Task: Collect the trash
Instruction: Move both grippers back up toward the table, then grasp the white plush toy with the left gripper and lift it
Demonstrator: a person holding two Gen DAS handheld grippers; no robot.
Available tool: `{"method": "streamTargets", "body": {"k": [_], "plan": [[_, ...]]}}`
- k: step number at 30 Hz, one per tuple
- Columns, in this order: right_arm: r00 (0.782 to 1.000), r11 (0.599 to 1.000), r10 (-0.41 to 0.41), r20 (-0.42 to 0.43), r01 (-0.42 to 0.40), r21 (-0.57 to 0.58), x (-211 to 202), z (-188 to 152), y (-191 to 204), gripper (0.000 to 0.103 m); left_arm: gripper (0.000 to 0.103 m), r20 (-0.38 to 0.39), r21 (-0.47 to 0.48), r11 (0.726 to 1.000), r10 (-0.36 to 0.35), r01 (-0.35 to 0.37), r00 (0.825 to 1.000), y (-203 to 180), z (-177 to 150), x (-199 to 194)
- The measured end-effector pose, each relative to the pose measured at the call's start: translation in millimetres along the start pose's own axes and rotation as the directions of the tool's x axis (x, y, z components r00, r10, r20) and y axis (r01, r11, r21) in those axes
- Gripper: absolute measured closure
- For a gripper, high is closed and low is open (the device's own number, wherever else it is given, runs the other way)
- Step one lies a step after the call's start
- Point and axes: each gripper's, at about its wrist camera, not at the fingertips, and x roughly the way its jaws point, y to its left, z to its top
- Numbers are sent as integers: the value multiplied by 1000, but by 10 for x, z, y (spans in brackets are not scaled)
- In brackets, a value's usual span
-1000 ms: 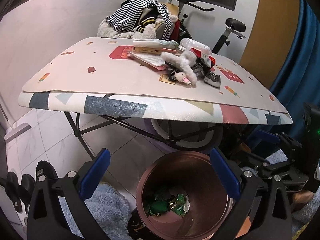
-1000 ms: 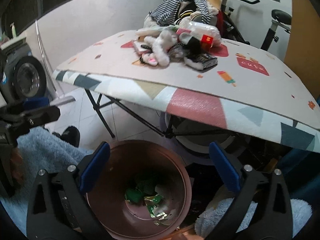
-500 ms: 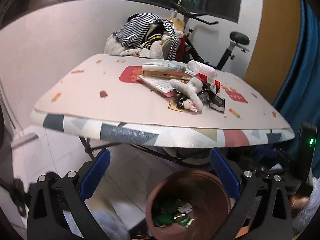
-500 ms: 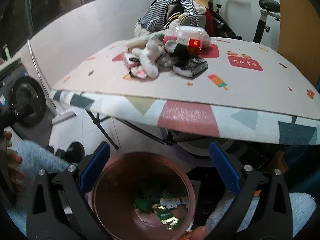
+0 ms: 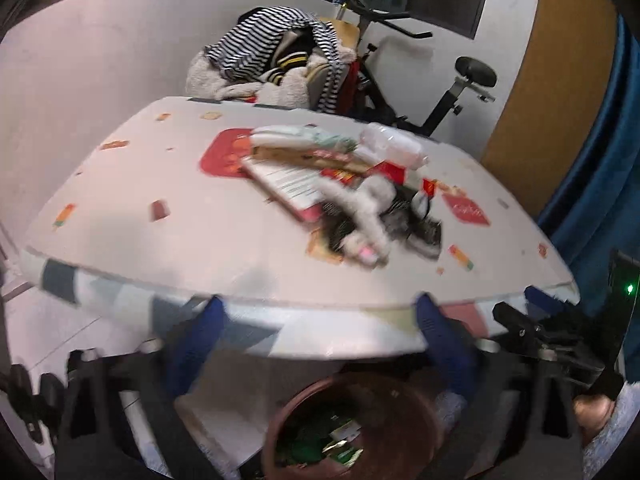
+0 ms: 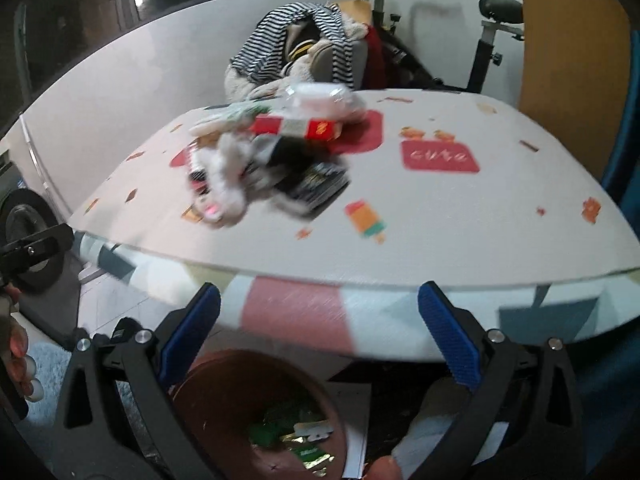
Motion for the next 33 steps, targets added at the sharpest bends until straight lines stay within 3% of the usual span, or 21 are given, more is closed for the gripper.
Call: {"method": "streamTargets", "body": {"k": [2, 6, 8, 13, 18, 27, 30, 31, 33], "plan": [[1000, 1000, -7, 13, 7, 29, 9, 81, -102, 6, 42, -22, -10, 1000, -19, 19, 1000, -68, 119, 144], [1000, 996, 3, 26, -5, 86, 17, 157, -270, 6, 48, -64, -7, 997, -80, 80, 995, -232, 351, 507], [1000, 993, 19, 23, -21, 117, 26, 171, -349, 6, 57, -103, -1, 995, -96, 97, 990, -305, 422, 742], [1000, 994, 13, 21, -15, 107, 28, 178, -396, 6, 58, -152, -2, 998, -61, 61, 986, -386, 549, 1154], [1000, 994, 7, 18, -8, 106, 54, 163, -420, 6, 58, -204, 2, 1000, 24, -24, 979, -361, 585, 1406], [1000, 997, -16, -7, 16, 73, 157, 118, -361, 6, 60, -192, 37, 999, 36, -30, 981, -369, 570, 1484], [1000, 998, -20, -10, 20, 66, 180, 117, -340, 6, 74, -186, 57, 998, 23, -12, 982, -389, 575, 1480], [1000, 998, -20, -11, 20, 65, 184, 122, -339, 6, 85, -181, 71, 997, 22, -9, 983, -418, 577, 1467], [1000, 998, -20, -10, 21, 60, 186, 125, -337, 6, 90, -143, 107, 994, 44, -29, 989, -458, 578, 1379]]}}
